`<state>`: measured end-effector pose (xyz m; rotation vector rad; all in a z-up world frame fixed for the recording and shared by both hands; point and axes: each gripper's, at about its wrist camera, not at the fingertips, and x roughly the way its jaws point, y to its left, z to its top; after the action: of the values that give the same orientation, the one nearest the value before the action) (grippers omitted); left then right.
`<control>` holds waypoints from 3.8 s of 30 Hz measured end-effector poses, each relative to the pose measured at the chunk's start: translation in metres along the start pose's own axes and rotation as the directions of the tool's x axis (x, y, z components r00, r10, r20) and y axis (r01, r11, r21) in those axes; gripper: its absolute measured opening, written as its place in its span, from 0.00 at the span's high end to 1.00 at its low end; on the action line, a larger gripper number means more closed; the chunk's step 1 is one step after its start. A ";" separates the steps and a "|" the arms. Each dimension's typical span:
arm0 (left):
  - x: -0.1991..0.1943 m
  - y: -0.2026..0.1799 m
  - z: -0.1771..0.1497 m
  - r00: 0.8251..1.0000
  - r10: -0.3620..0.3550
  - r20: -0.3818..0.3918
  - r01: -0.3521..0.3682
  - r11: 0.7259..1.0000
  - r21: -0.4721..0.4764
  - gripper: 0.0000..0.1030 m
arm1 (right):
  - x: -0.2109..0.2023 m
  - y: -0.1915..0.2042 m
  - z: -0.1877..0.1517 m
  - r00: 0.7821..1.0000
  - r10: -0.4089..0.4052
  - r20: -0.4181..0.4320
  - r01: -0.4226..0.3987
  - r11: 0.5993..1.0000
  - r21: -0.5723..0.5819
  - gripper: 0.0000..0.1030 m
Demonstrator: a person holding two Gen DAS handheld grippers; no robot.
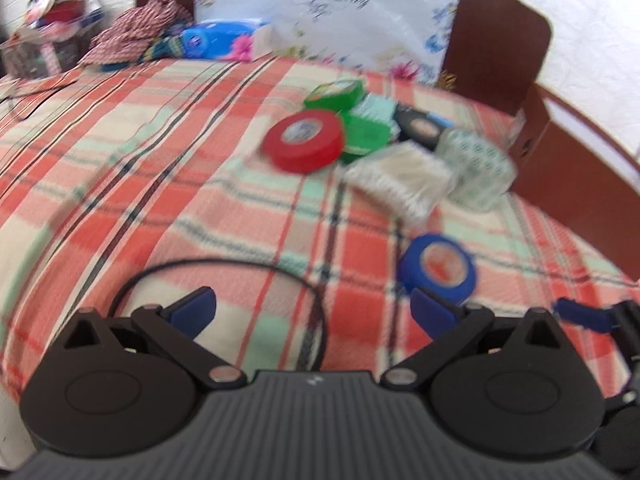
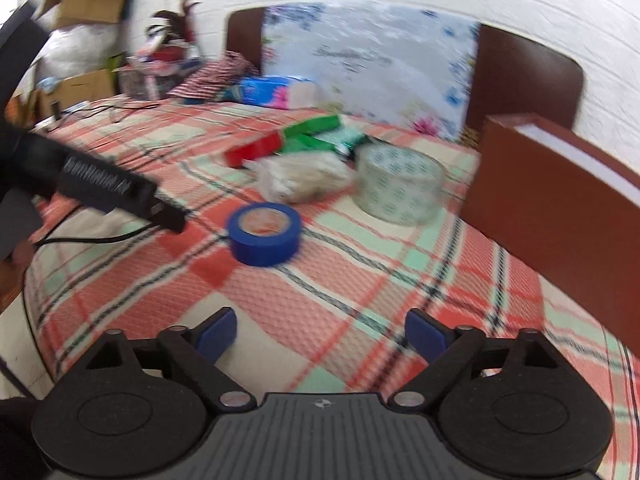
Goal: Organize objects
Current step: 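Grasp the blue tape roll with the left gripper, then carry the blue tape into the brown box and open the left gripper, then move the left gripper to the cotton swab bag and grasp it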
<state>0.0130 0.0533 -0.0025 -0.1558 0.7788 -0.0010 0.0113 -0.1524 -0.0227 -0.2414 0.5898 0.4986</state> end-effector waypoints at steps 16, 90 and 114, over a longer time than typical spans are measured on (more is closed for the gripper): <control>0.040 -0.043 0.020 0.973 -0.181 -0.143 0.189 0.981 0.042 0.71 | 0.052 0.011 0.034 0.988 0.155 -0.006 -0.155 0.988 0.015 0.47; 0.065 0.032 0.045 0.967 0.244 0.068 -0.242 0.970 -0.033 0.33 | 0.017 -0.076 -0.005 0.986 -0.159 0.051 0.139 0.952 0.273 0.34; 0.065 0.047 0.026 0.958 0.191 0.213 -0.185 0.982 -0.048 0.22 | 0.087 -0.036 0.053 0.995 0.100 0.031 -0.104 0.965 0.239 0.77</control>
<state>0.0747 0.0999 -0.0369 -0.1053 0.5728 0.2047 0.1175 -0.1316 -0.0278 0.0247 0.6403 0.5228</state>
